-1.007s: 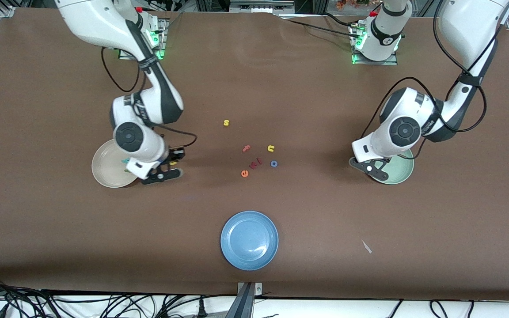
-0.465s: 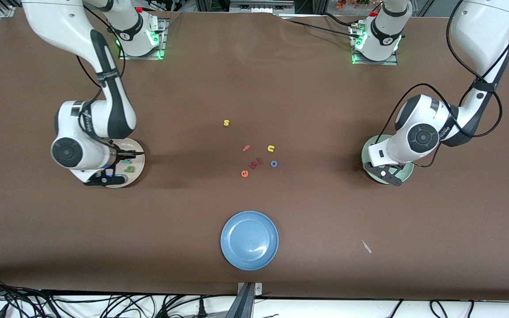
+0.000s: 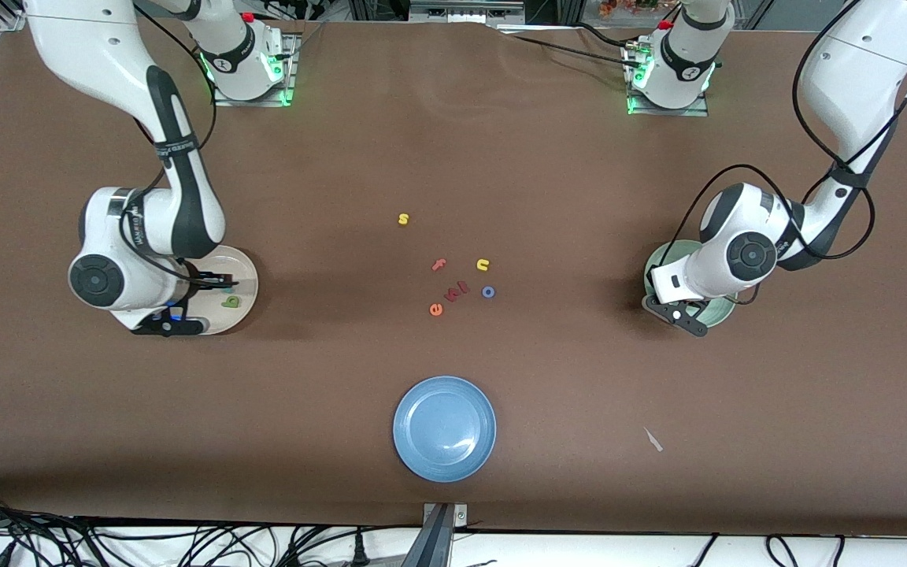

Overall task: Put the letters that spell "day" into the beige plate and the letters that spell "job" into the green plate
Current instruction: 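Drop the yellow letter on the white plate while the left gripper releases the 1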

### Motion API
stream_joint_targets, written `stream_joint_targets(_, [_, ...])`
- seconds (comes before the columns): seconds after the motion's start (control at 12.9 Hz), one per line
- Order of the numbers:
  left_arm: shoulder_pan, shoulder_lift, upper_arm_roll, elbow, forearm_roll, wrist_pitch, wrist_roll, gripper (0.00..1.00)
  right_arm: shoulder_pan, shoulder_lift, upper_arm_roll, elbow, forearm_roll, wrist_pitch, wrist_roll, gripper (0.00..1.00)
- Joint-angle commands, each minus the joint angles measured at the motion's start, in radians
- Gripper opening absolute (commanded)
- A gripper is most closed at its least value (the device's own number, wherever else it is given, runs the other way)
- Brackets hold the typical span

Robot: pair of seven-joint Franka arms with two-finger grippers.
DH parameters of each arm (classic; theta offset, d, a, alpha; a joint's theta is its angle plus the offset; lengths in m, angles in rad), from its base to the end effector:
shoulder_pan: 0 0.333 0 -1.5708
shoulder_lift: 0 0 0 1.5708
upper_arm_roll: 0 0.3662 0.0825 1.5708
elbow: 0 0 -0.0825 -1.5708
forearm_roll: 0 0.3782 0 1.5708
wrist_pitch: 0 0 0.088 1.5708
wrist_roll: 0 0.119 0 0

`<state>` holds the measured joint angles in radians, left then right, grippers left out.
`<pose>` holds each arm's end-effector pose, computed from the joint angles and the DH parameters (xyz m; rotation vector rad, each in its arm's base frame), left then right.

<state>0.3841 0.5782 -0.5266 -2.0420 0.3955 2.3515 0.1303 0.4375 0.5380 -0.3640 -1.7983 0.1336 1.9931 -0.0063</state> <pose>0.5900 -0.0666 0.2109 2.9956 -0.8132 -0.2414 0.6288 0.0765 0.2791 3.0202 0.0377 -0.4578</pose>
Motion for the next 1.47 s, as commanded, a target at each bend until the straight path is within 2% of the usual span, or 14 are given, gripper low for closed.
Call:
stream_joint_targets(0.0, [0.027,-0.012,-0.013,-0.011,0.034,0.005,0.002,1.0,0.024,-0.009,-0.001,0.062,0.058,-0.095,0.008,1.0])
stream_joint_targets(0.31, [0.024,-0.067,-0.026,-0.003,0.025,-0.078,-0.003,1.0,0.067,-0.007,0.0,0.166,0.058,-0.238,0.124,1.0])
stream_joint_targets(0.54, [0.025,-0.115,-0.088,0.005,0.014,-0.153,-0.033,1.0,0.073,-0.01,-0.004,0.238,0.06,-0.347,0.157,1.0])
stream_joint_targets(0.7, [0.024,-0.116,-0.137,0.012,-0.015,-0.153,-0.139,1.0,0.066,-0.01,-0.007,0.298,0.058,-0.425,0.157,1.0])
stream_joint_targets(0.77, [0.016,-0.115,-0.157,0.019,-0.041,-0.153,-0.208,1.0,0.067,-0.013,-0.009,0.301,0.058,-0.419,0.152,1.0])
stream_joint_targets(0.85, [0.004,-0.11,-0.171,0.029,-0.058,-0.153,-0.281,1.0,0.057,-0.041,0.005,0.3,0.06,-0.428,0.178,1.0])
stream_joint_targets(1.01, [-0.046,-0.101,-0.179,0.052,-0.066,-0.153,-0.401,1.0,-0.008,-0.05,0.087,0.309,0.051,-0.433,0.177,1.0])
stream_joint_targets(1.16, [-0.092,-0.072,-0.178,0.091,-0.066,-0.153,-0.541,1.0,-0.074,-0.046,0.111,0.371,0.061,-0.441,0.146,1.0])
stream_joint_targets(1.39, [-0.174,0.012,-0.176,0.21,-0.066,-0.153,-0.702,1.0,-0.17,-0.107,0.206,0.356,0.026,-0.438,0.114,1.0])
